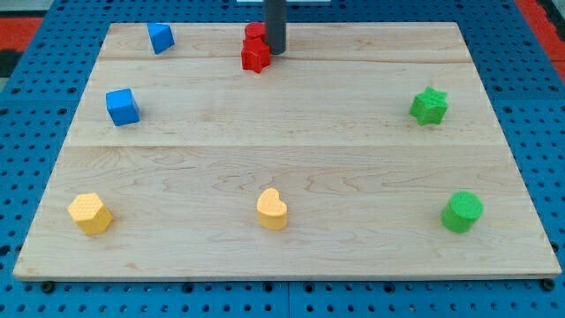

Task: Move the blue cube diagonally bottom left to the red star

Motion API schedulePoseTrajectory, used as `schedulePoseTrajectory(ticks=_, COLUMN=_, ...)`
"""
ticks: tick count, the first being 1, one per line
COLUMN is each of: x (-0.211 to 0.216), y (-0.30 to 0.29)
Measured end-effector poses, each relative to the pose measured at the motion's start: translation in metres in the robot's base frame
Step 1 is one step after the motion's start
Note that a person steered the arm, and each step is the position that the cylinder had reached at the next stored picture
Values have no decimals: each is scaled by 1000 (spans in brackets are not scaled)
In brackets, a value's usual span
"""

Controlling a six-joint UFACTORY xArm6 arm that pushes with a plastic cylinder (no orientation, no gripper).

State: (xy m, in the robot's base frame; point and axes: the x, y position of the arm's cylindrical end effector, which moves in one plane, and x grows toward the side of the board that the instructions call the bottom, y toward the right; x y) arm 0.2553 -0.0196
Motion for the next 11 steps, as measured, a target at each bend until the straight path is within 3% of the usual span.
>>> schedulePoseTrajectory(ticks=1, x=5, y=14)
schedulePoseTrajectory(ticks=3, x=92, y=13)
schedulePoseTrajectory(ticks=5, x=171, y=-101)
schedulePoseTrajectory(ticks=7, x=173, y=-259)
schedulePoseTrajectory(ticks=8, x=153, y=-283)
schedulePoseTrajectory(ticks=11, x=132, y=-164)
